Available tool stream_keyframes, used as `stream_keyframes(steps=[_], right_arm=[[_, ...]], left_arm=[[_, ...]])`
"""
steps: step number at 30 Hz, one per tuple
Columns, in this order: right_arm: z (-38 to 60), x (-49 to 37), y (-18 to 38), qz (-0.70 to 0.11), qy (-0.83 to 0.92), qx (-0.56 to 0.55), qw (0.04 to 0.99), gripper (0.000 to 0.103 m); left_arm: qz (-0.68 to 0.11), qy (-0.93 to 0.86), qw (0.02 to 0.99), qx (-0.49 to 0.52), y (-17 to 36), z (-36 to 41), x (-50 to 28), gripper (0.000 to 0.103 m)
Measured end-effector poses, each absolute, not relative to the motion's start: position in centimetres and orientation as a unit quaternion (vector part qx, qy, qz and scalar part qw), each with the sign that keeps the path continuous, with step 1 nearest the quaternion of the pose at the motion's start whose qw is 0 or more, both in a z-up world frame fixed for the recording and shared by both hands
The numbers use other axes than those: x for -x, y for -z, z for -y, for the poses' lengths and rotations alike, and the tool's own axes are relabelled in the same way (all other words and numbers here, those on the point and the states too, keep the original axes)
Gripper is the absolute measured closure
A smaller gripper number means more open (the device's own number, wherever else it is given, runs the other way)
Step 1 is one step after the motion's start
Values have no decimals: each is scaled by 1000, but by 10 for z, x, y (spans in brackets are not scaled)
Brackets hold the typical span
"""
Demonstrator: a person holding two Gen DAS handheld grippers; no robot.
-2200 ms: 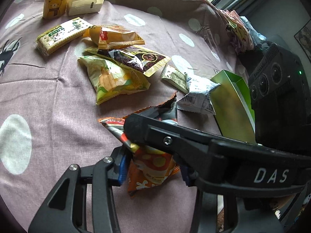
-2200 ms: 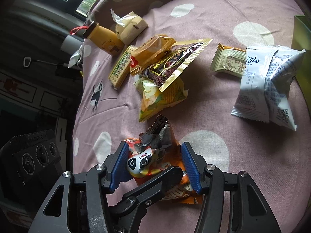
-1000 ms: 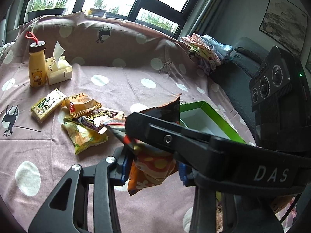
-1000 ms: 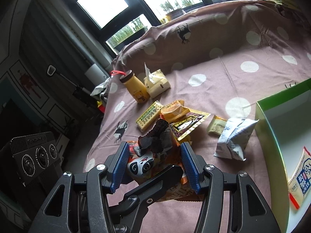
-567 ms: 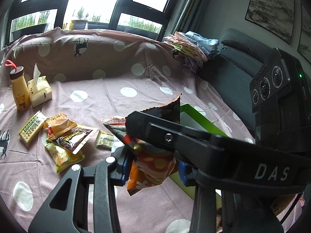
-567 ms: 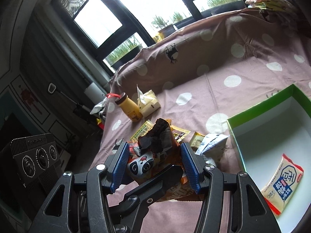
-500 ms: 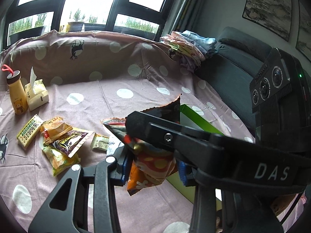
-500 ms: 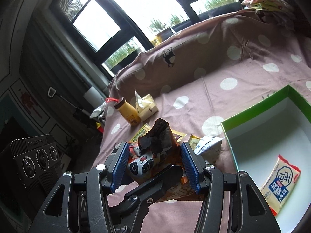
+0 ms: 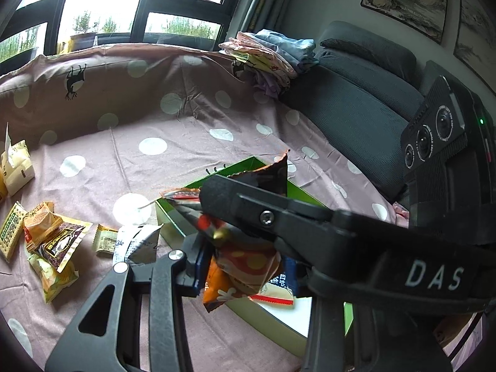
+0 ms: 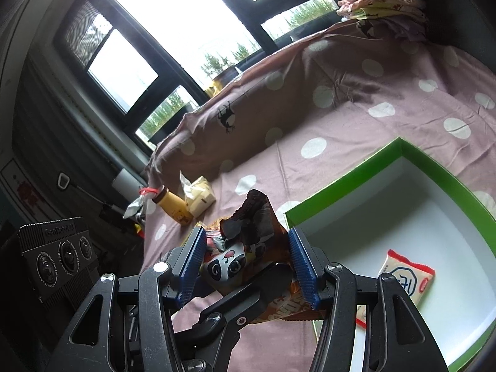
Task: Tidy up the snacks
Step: 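Lift the orange bag with the right gripper and carry it over the box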
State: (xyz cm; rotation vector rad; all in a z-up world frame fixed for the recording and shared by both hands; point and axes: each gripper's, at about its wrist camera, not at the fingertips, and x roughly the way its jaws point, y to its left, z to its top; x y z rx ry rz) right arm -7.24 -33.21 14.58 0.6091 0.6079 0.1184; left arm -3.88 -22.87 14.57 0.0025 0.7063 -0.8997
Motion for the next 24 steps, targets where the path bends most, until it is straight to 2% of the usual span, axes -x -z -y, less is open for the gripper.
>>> stream_keyframes(steps=[24], right_arm=[[372, 88, -132, -305, 10, -318, 898, 45]], left_arm=[[-372, 459, 806, -22, -129, 277, 40, 64]])
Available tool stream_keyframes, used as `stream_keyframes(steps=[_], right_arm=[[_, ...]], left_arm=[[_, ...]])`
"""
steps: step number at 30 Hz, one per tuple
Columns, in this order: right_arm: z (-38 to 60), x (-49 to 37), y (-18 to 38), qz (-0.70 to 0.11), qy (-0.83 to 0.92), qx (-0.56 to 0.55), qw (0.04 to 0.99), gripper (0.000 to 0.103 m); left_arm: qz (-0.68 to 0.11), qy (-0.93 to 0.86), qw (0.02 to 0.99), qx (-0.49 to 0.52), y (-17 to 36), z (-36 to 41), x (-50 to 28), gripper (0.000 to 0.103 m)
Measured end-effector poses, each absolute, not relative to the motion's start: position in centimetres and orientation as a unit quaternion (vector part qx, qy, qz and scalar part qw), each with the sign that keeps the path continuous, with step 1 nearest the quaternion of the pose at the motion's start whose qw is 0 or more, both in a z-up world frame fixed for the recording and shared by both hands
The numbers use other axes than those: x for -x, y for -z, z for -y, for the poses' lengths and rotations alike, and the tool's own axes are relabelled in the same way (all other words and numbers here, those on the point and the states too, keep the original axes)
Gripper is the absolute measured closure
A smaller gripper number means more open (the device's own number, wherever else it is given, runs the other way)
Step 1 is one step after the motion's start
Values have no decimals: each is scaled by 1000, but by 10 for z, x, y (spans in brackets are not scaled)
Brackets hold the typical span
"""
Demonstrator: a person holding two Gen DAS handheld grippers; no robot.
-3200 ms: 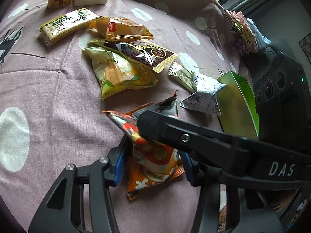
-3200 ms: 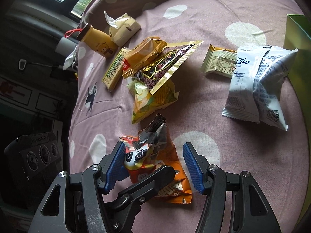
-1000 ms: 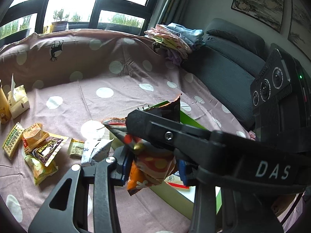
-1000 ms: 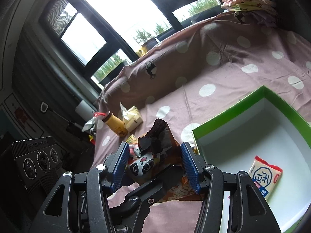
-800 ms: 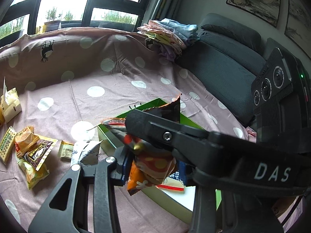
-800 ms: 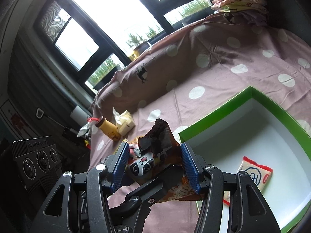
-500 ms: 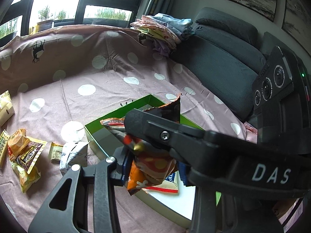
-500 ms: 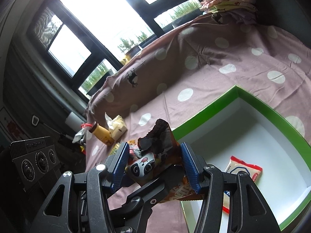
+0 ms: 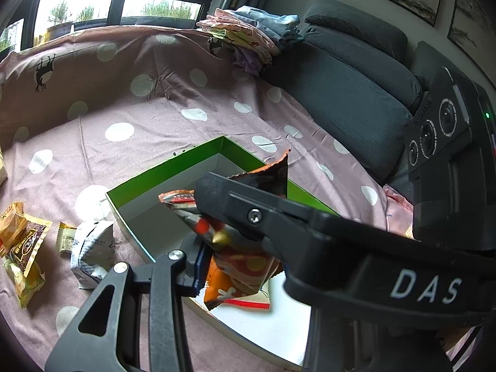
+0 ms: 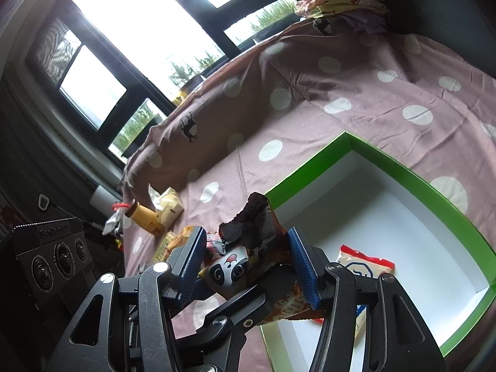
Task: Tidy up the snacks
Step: 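Lift the orange bag with the right gripper and carry it over the box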
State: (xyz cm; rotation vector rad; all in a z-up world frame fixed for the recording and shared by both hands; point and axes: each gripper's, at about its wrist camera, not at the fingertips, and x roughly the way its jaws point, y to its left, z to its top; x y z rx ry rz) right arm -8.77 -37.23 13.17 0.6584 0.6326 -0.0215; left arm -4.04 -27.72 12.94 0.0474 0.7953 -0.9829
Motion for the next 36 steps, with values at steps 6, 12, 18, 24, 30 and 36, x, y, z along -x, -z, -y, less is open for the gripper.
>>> stream_keyframes(steps=[6, 12, 18, 24, 30, 36], right_arm=[[382, 90, -126, -312, 30, -321, 893, 45], [391, 92, -121, -325, 67, -321, 887, 45], [398, 93, -116, -329, 79, -326, 883, 45], [400, 92, -114, -335, 90, -328, 879, 45], [404, 93, -110, -339, 98, -336, 873, 45], [407, 91, -105, -351, 105, -340, 866, 45]], left_arm=[[-381, 470, 795, -26, -124, 289, 39, 64], [-412, 489, 769, -23, -113, 303, 33, 65], [-417, 494, 763, -25, -109, 312, 33, 65], [-425, 500, 754, -36, -107, 318, 31, 65], [-438, 502, 745, -43, -103, 325, 29, 65], [-451, 506, 734, -52, -97, 330, 25, 65]])
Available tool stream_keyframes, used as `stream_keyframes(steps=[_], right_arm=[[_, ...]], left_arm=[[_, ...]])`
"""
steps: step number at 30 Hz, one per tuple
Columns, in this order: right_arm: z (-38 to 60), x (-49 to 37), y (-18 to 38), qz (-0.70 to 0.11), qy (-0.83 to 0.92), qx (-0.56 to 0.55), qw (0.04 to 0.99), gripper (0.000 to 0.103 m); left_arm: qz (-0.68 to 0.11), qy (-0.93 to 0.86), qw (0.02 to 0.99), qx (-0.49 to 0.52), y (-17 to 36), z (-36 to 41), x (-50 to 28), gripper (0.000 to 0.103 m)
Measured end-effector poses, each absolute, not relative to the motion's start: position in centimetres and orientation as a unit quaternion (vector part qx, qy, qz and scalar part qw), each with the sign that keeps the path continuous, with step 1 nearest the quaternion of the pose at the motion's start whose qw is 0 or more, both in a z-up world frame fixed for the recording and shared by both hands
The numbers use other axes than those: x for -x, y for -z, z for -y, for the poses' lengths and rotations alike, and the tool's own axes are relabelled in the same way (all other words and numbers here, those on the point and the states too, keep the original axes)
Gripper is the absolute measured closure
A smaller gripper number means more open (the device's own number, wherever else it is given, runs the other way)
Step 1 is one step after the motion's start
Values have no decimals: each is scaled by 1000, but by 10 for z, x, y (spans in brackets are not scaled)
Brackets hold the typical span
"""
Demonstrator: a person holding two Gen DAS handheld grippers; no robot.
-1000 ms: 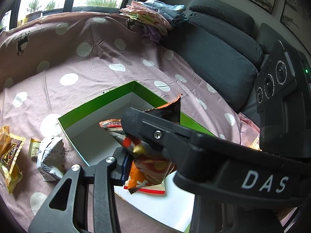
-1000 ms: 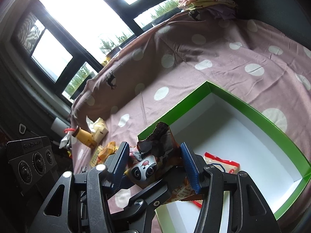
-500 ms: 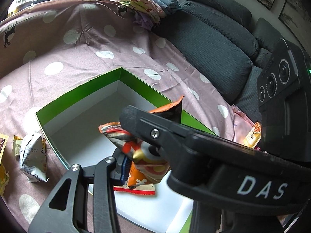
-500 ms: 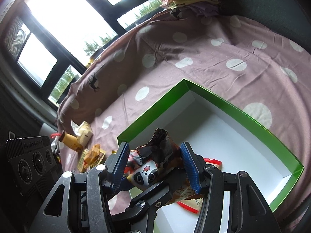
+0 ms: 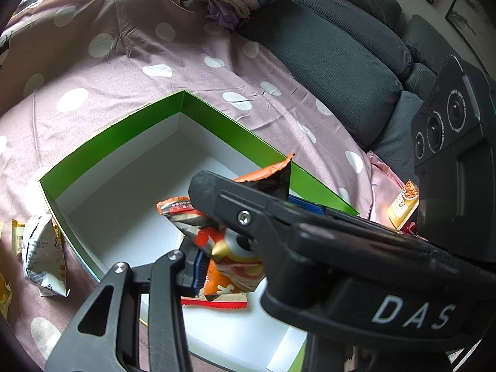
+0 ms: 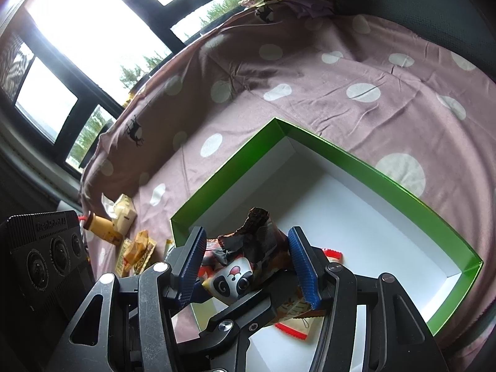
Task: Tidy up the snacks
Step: 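Lift the orange bag with the right gripper and carry it over the box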
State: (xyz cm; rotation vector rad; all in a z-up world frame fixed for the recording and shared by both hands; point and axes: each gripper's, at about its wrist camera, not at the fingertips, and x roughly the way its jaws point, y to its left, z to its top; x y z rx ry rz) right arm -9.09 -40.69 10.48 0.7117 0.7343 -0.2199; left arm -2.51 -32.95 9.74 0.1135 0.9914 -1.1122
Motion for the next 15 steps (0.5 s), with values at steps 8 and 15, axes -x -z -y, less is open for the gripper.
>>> stream_keyframes(steps=[8, 15], right_arm=[[409, 90, -100, -359, 112, -341, 861, 45], [410, 87, -95, -372, 116, -342, 855, 45]], left_arm=[[-463, 509, 724, -52, -92, 331, 22, 65], [-476, 505, 719, -51, -87, 331, 21, 65]])
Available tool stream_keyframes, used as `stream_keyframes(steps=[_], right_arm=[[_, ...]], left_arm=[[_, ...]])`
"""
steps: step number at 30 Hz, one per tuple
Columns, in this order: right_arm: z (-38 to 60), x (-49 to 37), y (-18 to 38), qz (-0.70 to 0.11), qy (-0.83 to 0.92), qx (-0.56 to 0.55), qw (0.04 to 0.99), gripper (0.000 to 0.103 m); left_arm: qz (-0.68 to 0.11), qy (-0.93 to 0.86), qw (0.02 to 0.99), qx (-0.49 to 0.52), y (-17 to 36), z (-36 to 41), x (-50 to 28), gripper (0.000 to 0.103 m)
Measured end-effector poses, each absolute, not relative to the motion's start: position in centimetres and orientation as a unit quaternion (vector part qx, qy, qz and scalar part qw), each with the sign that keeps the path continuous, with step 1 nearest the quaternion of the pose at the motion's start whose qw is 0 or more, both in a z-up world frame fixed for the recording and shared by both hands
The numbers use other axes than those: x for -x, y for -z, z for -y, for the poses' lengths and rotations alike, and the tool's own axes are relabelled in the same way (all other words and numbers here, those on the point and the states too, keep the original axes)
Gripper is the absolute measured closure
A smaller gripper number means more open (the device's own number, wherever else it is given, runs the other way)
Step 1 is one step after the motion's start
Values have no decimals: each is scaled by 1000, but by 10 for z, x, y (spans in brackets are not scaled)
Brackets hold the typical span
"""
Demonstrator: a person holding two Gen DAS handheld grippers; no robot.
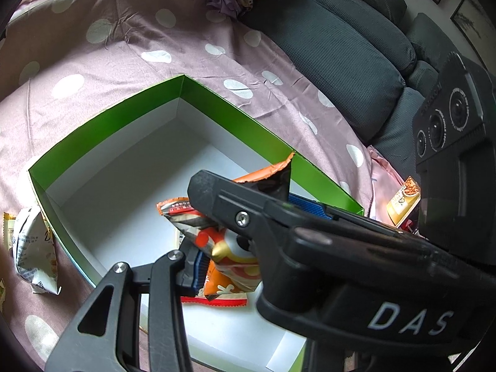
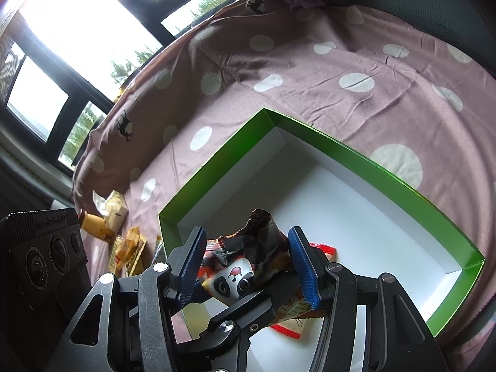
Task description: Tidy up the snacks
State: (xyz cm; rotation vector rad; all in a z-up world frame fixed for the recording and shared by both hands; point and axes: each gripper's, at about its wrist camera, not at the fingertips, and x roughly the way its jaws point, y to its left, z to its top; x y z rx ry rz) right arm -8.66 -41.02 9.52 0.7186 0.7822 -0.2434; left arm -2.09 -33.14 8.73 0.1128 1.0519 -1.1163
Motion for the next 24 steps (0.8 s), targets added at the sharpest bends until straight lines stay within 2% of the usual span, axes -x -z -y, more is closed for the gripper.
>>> stream_keyframes(steps=[24], right_arm=[[408, 83, -91, -383, 119, -338, 851, 45]], left_arm=[[-503, 488, 711, -55, -79, 335, 16, 65]])
